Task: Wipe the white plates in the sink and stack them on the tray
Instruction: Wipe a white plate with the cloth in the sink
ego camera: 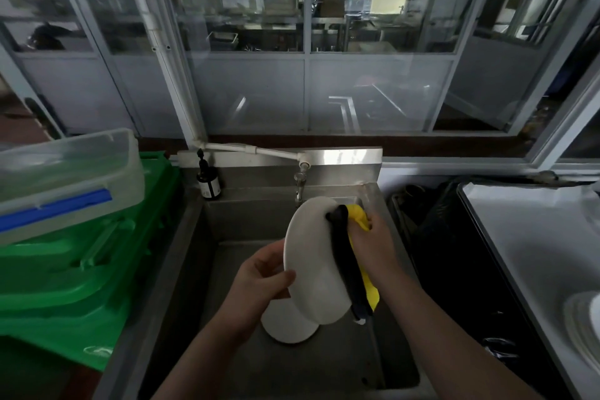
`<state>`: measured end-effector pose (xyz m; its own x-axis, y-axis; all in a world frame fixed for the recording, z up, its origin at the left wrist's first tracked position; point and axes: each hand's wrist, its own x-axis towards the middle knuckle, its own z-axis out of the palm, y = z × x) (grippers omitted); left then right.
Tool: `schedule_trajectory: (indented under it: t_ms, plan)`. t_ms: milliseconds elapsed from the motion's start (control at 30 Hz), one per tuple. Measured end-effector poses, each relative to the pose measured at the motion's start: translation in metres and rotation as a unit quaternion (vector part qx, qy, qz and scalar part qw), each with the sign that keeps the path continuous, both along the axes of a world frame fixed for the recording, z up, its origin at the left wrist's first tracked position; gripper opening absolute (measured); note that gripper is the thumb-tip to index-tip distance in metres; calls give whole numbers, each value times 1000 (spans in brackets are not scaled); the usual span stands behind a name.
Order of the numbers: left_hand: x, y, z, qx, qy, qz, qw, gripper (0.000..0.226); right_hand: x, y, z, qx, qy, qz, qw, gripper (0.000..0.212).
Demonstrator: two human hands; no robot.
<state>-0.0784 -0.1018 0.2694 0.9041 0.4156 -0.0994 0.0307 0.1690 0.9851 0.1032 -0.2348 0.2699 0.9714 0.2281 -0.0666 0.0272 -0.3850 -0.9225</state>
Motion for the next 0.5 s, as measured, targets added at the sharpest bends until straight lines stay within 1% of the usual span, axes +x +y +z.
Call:
schedule_trajectory:
  t_ms: [100, 233, 333, 433, 500]
  plan:
    - [0, 1, 2, 7, -1, -7, 1000, 45, -6, 11, 13, -3, -38, 16, 999, 26]
    - [2, 1, 3, 11, -7, -6, 1000, 46, -16, 23, 29, 30, -111, 62, 991, 14]
    - [1, 3, 8, 10, -14, -14, 1000, 51, -26, 27, 36, 56, -172, 98, 979, 11]
    - [1, 8, 12, 5, -22, -27, 999, 47, -38, 29, 33, 83, -217, 172, 957, 7]
    - [1, 11, 14, -5, -25, -23, 999, 44, -47, 27, 28, 79, -217, 228, 946, 17]
